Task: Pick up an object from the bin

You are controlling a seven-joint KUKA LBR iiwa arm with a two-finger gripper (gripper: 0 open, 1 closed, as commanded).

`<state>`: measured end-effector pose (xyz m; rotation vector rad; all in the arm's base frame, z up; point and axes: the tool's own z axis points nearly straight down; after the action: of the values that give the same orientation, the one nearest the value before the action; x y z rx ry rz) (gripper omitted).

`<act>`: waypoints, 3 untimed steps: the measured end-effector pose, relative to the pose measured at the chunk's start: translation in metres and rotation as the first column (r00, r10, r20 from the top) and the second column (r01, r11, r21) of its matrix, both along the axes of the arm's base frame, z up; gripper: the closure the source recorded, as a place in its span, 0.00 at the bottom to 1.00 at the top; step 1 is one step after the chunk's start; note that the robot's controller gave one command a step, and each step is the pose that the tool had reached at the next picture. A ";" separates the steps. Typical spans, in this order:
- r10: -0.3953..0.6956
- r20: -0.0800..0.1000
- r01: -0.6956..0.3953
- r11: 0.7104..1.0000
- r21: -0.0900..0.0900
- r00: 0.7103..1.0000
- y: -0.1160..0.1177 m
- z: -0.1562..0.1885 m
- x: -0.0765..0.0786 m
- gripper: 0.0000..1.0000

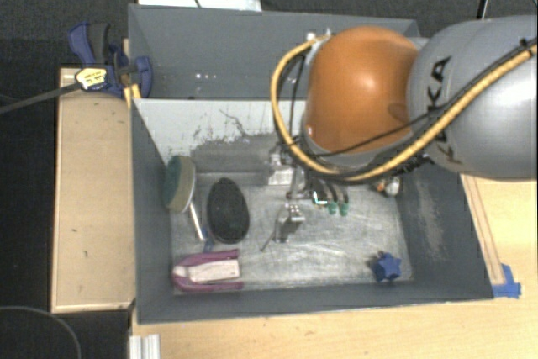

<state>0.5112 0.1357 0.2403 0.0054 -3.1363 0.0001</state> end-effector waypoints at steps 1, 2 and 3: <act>0.005 -0.001 -0.005 1.000 0.001 1.000 0.067 -0.104 -0.013 0.00; -0.249 0.016 0.249 0.968 0.014 0.968 0.057 -0.158 0.011 0.00; -0.252 0.004 0.252 0.968 0.012 0.968 0.058 -0.158 0.008 1.00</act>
Offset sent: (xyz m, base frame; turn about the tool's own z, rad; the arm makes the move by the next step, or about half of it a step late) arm -0.0102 0.0638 -0.0995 -0.0003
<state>0.5193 0.1940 0.0821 -0.3941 -3.1175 -0.0194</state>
